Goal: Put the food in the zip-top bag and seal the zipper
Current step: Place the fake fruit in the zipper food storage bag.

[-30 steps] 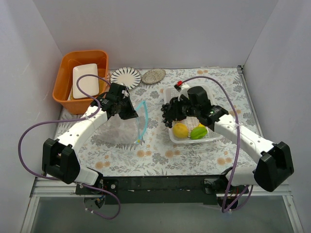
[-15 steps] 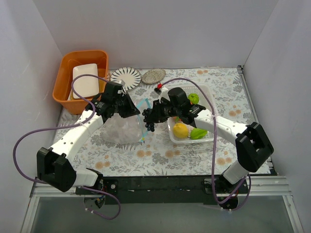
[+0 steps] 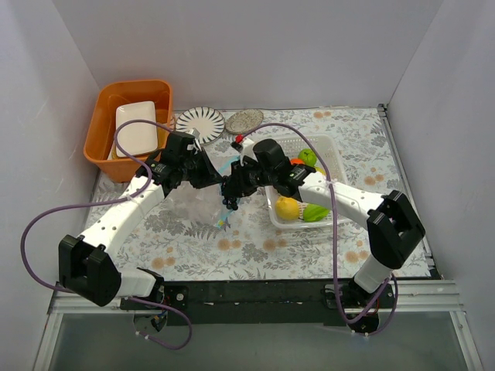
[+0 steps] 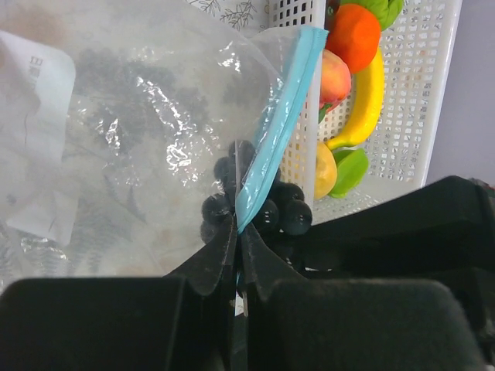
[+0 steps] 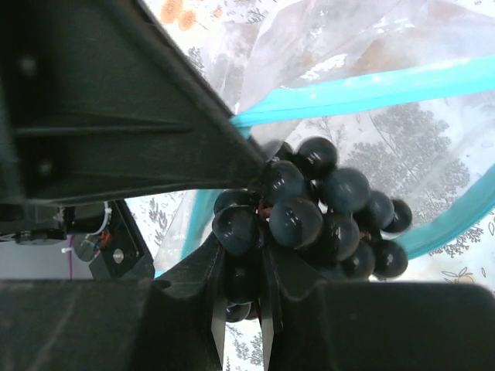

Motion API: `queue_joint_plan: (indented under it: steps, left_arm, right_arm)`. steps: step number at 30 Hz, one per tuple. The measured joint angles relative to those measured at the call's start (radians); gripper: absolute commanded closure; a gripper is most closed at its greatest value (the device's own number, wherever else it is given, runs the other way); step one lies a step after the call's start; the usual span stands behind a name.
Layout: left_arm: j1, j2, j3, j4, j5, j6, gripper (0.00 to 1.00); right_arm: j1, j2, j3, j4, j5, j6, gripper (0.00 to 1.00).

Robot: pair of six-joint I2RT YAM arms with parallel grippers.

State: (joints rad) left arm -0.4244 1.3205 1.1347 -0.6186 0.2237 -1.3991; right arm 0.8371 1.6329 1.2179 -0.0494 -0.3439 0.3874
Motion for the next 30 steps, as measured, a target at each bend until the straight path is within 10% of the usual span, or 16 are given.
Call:
queue_joint_plan:
  steps: [7,21,30]
  left_arm:
    - [0.000,-0.002,0.000,0.003,0.032,-0.008,1.00]
    - [0.002,-0.046,0.000,-0.070,0.027,-0.029,1.00]
    - [0.002,-0.051,0.009,-0.079,0.018,-0.047,1.00]
  right_arm:
    - [0.001,0.063,0.010,-0.017,0.043,-0.004,0.81]
    - [-0.023,0.102,0.090,-0.024,0.023,-0.033,0.31]
    - [-0.044,0.052,0.041,-0.020,0.041,-0.042,0.28]
